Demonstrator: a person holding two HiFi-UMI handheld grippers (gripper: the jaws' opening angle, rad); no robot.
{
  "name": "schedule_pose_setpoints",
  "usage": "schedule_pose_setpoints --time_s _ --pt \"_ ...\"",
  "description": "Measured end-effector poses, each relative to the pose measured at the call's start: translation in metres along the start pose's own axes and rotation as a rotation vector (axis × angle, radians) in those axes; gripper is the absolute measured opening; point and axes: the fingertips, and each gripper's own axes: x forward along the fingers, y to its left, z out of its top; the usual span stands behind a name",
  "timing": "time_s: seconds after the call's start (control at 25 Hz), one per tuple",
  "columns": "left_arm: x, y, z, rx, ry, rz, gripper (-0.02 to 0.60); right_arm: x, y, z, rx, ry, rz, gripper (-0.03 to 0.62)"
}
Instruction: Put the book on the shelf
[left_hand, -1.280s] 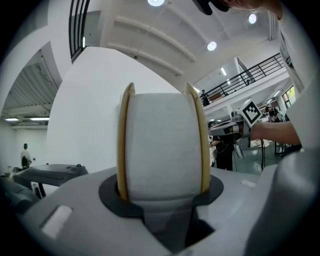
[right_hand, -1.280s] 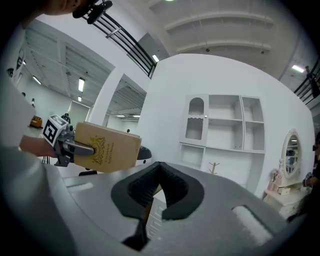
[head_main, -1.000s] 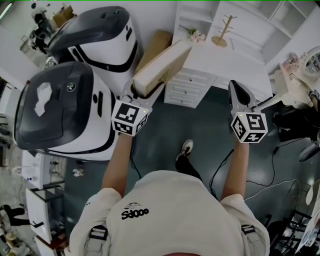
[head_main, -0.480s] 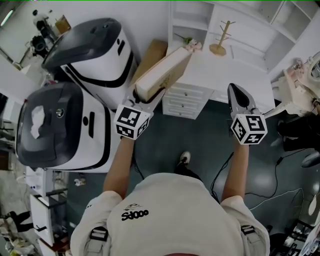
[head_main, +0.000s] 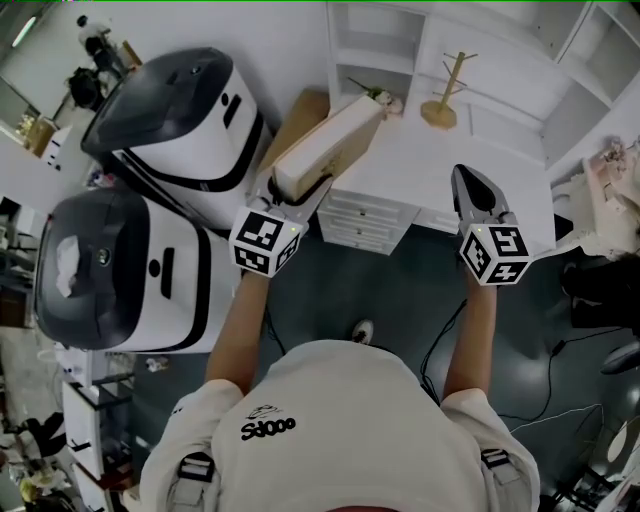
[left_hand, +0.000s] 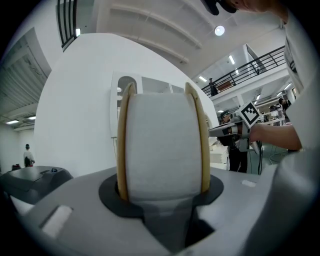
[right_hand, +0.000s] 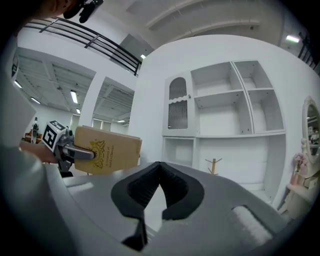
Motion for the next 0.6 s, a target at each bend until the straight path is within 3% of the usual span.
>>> schedule_pose_setpoints --time_s 0.28,0.6 --pt "0.061 0.006 0.004 -0.021 -0.004 0.030 0.245 0.034 -0.043 -0.007 -0.010 0.018 0.057 0.003" --pt "0.096 0.013 0.004 0.028 0.045 0.054 0.245 0.057 -0.070 -0.015 0.007 0.029 0.101 0.003"
